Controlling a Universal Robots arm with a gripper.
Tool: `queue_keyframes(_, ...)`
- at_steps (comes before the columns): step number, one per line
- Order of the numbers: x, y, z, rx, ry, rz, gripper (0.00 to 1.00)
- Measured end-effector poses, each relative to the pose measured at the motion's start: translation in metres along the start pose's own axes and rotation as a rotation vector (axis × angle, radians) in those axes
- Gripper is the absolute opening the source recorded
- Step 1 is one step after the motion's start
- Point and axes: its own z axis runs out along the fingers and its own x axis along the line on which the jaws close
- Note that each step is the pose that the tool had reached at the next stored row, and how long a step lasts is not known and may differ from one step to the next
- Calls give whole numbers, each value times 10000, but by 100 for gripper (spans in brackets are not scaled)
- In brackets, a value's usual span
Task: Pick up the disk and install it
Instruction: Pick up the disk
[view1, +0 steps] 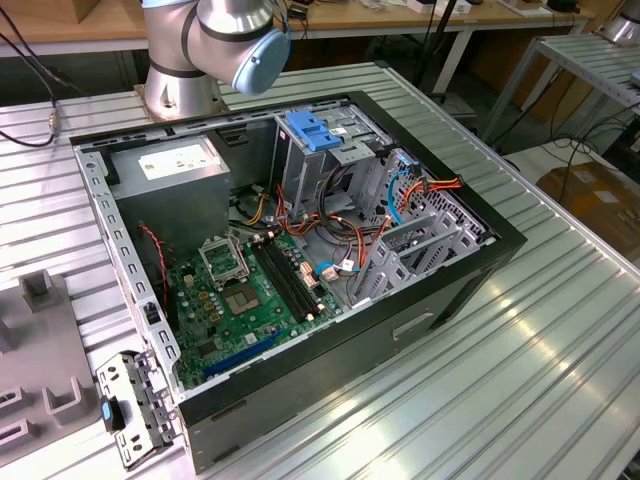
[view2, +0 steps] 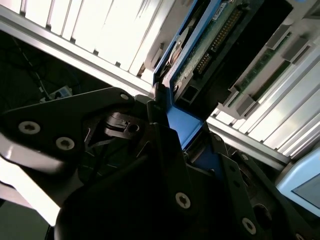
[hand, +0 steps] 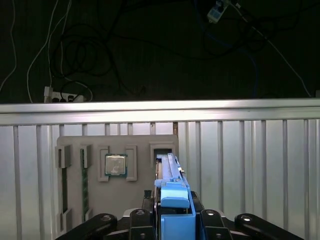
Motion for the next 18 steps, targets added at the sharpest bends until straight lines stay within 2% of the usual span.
queue_keyframes(12,-1,0,-132,1,0,0,37)
queue_keyframes(18,-2,1,-224,0,0,0,37)
